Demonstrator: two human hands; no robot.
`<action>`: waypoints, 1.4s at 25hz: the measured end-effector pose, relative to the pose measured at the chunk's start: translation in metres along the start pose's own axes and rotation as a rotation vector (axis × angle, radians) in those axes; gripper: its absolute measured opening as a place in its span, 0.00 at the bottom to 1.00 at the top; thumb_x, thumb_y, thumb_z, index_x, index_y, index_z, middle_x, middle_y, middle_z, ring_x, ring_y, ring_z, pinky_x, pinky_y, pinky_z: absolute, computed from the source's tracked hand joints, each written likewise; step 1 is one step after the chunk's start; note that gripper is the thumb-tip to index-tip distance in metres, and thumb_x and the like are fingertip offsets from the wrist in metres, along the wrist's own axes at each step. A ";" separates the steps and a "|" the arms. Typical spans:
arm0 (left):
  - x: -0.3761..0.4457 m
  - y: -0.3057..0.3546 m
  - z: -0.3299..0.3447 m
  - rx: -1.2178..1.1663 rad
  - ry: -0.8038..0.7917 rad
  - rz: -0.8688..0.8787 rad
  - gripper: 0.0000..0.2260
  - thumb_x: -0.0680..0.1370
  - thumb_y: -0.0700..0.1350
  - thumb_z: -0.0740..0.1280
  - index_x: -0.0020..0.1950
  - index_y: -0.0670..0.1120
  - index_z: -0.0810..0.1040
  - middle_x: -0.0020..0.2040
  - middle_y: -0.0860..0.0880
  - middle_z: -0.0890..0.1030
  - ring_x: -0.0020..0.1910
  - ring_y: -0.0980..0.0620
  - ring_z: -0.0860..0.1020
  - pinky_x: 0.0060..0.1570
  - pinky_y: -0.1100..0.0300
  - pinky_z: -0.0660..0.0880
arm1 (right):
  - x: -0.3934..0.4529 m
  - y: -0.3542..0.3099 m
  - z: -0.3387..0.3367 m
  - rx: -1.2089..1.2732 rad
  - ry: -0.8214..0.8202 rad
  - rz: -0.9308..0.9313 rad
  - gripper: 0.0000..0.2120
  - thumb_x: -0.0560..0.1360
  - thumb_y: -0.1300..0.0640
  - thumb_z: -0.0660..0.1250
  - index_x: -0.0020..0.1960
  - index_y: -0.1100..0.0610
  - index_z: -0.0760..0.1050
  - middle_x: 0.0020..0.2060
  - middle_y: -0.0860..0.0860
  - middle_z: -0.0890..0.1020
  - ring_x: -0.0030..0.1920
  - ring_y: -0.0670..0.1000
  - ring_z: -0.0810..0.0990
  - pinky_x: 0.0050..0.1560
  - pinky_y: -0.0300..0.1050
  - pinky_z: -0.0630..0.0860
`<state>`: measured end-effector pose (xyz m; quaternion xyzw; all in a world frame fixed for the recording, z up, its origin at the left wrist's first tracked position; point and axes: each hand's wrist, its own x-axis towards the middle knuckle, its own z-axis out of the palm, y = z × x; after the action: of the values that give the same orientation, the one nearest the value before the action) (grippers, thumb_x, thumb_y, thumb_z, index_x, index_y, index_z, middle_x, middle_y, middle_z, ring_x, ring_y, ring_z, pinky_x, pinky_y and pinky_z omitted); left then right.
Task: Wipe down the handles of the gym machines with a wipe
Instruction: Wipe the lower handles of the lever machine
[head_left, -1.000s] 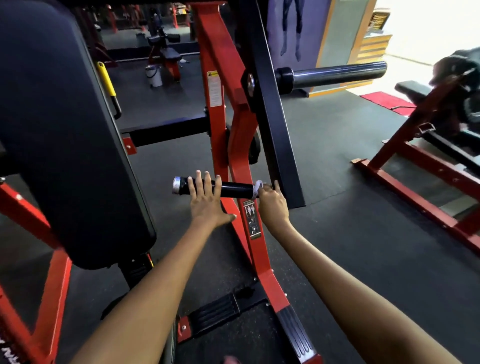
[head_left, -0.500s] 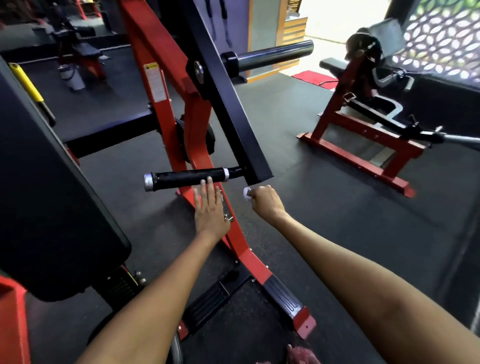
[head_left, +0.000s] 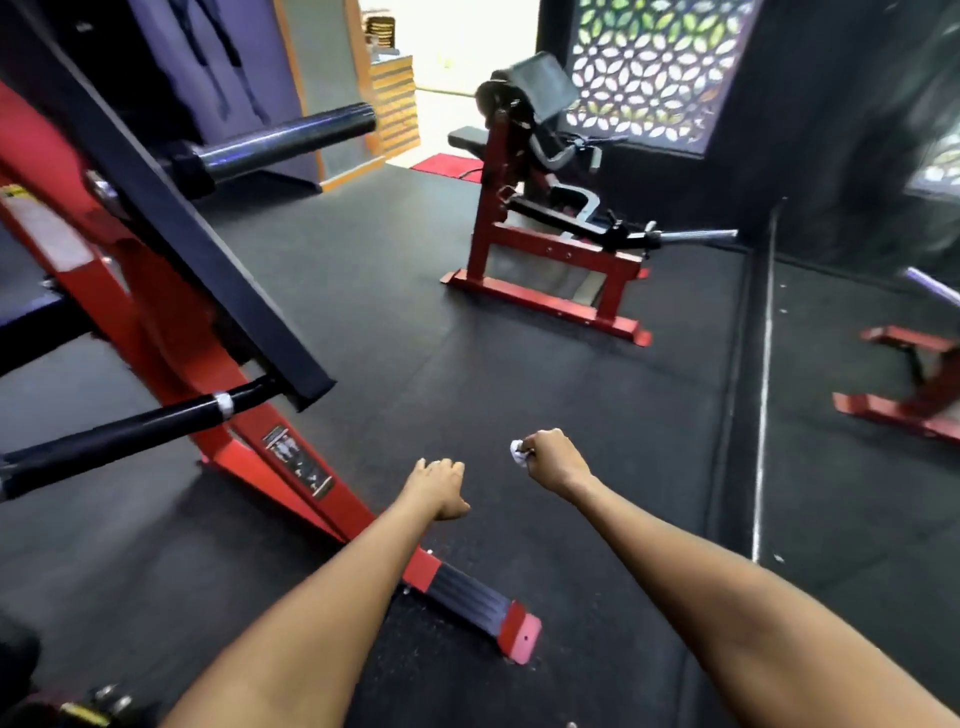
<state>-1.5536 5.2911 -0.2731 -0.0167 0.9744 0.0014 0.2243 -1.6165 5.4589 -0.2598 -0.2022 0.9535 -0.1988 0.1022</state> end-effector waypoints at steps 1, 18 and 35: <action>0.015 0.023 -0.003 0.020 -0.020 0.013 0.26 0.77 0.54 0.62 0.70 0.42 0.65 0.70 0.43 0.68 0.71 0.46 0.64 0.72 0.48 0.53 | -0.002 0.025 -0.008 0.014 0.035 0.039 0.08 0.68 0.66 0.60 0.31 0.59 0.68 0.30 0.59 0.71 0.34 0.59 0.65 0.35 0.47 0.71; 0.258 0.270 -0.110 -0.086 -0.284 0.161 0.21 0.77 0.54 0.65 0.61 0.38 0.75 0.62 0.41 0.77 0.61 0.43 0.75 0.55 0.55 0.72 | 0.087 0.297 -0.118 -0.002 0.161 0.332 0.12 0.65 0.68 0.58 0.28 0.57 0.58 0.32 0.56 0.68 0.33 0.59 0.65 0.32 0.43 0.63; 0.648 0.387 -0.288 -0.066 -0.210 0.304 0.17 0.76 0.51 0.66 0.60 0.42 0.75 0.62 0.43 0.77 0.61 0.44 0.75 0.54 0.57 0.72 | 0.410 0.545 -0.260 -0.051 0.112 0.436 0.08 0.71 0.61 0.61 0.35 0.63 0.72 0.35 0.59 0.74 0.37 0.62 0.71 0.36 0.42 0.66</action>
<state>-2.2744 5.6545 -0.2994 0.1238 0.9363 0.0691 0.3213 -2.2434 5.8290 -0.3020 0.0174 0.9835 -0.1590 0.0845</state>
